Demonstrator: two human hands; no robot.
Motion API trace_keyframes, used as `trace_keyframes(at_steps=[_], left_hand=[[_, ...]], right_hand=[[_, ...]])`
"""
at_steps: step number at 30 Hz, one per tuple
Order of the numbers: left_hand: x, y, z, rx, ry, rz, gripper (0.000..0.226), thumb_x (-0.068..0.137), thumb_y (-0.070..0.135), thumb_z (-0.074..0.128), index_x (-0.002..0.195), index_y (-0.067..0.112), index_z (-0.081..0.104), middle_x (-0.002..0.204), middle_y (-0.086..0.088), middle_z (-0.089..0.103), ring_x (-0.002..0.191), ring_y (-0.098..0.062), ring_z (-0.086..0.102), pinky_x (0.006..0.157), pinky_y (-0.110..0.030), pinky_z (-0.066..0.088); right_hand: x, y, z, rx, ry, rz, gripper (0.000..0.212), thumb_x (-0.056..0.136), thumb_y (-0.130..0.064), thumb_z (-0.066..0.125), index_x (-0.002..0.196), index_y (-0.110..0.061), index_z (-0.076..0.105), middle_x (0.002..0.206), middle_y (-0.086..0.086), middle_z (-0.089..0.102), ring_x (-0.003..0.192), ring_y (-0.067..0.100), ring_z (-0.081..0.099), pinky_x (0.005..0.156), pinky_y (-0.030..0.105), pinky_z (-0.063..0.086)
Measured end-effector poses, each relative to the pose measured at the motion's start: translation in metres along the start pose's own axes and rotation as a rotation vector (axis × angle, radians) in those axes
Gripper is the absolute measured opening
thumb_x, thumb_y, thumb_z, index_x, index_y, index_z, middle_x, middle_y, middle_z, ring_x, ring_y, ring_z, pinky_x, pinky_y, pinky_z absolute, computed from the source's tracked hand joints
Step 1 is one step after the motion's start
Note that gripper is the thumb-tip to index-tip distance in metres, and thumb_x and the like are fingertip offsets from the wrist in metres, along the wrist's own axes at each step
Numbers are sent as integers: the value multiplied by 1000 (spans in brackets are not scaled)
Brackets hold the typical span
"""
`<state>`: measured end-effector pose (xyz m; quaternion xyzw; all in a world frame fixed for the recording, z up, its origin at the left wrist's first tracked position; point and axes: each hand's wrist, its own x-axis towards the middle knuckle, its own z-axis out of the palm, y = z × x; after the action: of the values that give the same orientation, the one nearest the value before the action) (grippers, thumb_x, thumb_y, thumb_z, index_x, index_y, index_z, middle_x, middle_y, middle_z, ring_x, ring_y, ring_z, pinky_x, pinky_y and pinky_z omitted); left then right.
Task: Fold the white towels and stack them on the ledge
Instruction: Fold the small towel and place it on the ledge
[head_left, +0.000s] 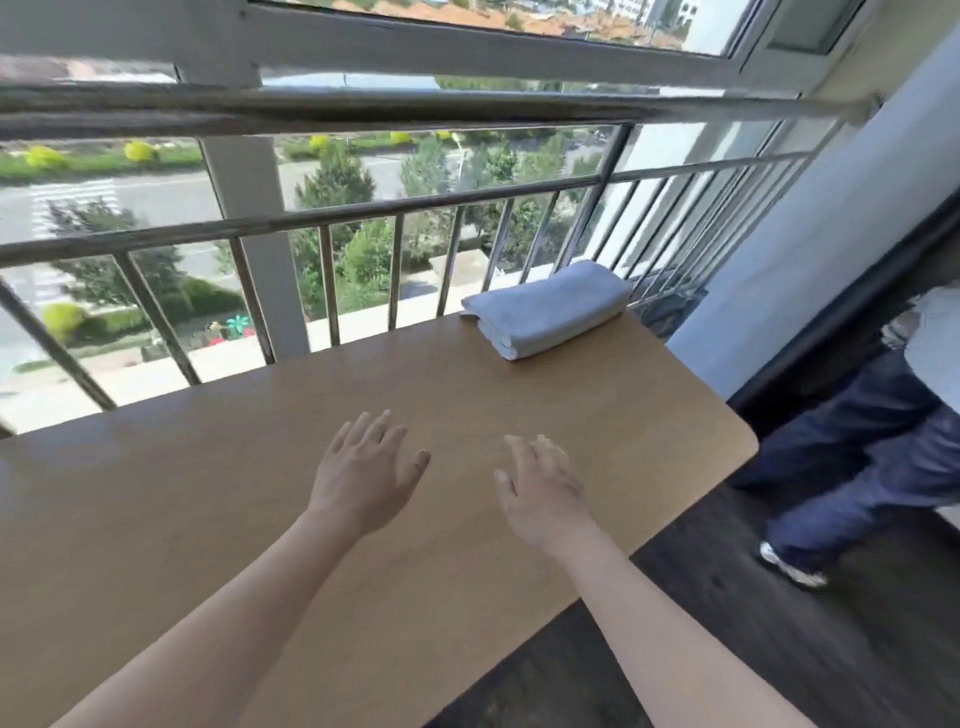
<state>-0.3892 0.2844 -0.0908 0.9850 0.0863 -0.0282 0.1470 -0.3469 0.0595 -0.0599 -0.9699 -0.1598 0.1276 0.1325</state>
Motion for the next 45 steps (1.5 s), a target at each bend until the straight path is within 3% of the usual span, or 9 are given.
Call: trace_keyframes(at_steps=[6, 11, 21, 27, 32, 35, 38, 41, 45], left_hand=[[62, 32, 32, -72, -101, -27, 66, 99, 64, 22, 149, 25, 41, 164, 0, 25, 152, -21, 15, 124, -37, 10], [114, 60, 35, -113, -82, -23, 65, 98, 64, 24, 141, 24, 51, 162, -3, 29, 151, -22, 18, 123, -38, 11], [202, 127, 42, -170, -5, -139, 62, 98, 62, 29, 140, 21, 51, 163, -3, 26, 152, -23, 16, 122, -37, 8], [272, 172, 60, -178, 85, -200, 57, 97, 56, 36, 139, 19, 51, 159, -3, 33, 149, -21, 21, 121, -37, 13], [327, 207, 84, -145, 96, -238, 59, 96, 55, 42, 141, 18, 45, 165, -6, 17, 153, -23, 8, 119, -43, 17], [353, 221, 96, -142, 42, -236, 67, 95, 57, 45, 149, 20, 35, 167, -4, 8, 153, -21, 1, 119, -44, 14], [371, 229, 105, -69, 55, -194, 74, 92, 63, 47, 154, 28, 28, 167, -3, 9, 153, -24, 5, 118, -44, 11], [386, 234, 112, 35, 58, -174, 78, 85, 72, 50, 152, 37, 33, 166, -4, 16, 151, -32, 12, 116, -49, 14], [399, 234, 115, 70, 156, -169, 74, 76, 70, 61, 137, 28, 57, 151, -10, 45, 139, -41, 39, 105, -54, 34]], right_hand=[[46, 61, -16, -10, -92, 140, 53, 106, -38, 33, 155, -20, 24, 162, 5, 26, 152, 22, 9, 122, 41, 14], [84, 91, -29, -26, -97, 140, 52, 106, -37, 35, 154, -18, 27, 159, 6, 32, 151, 23, 15, 120, 39, 17], [210, 167, -47, 54, -25, 89, 51, 104, -36, 42, 150, -15, 35, 148, 6, 42, 138, 24, 37, 111, 36, 31], [301, 215, -59, 158, -10, -95, 52, 104, -31, 44, 152, -14, 32, 161, 4, 28, 151, 19, 15, 119, 37, 20], [370, 259, -75, 90, 86, -292, 51, 101, -27, 53, 145, -4, 39, 154, 15, 38, 147, 31, 27, 121, 46, 22], [401, 284, -78, -22, 77, -372, 58, 101, -38, 49, 151, -13, 33, 163, 7, 23, 154, 24, 8, 125, 39, 2], [426, 303, -80, -90, 52, -462, 68, 98, -52, 49, 154, -20, 28, 166, -1, 16, 154, 20, 1, 124, 39, -4], [446, 317, -80, -111, 74, -561, 75, 94, -61, 48, 155, -23, 30, 165, -4, 19, 154, 19, 7, 125, 38, -3], [461, 327, -76, -81, 237, -659, 64, 95, -58, 47, 146, -20, 49, 154, 2, 44, 143, 26, 39, 121, 43, 23]])
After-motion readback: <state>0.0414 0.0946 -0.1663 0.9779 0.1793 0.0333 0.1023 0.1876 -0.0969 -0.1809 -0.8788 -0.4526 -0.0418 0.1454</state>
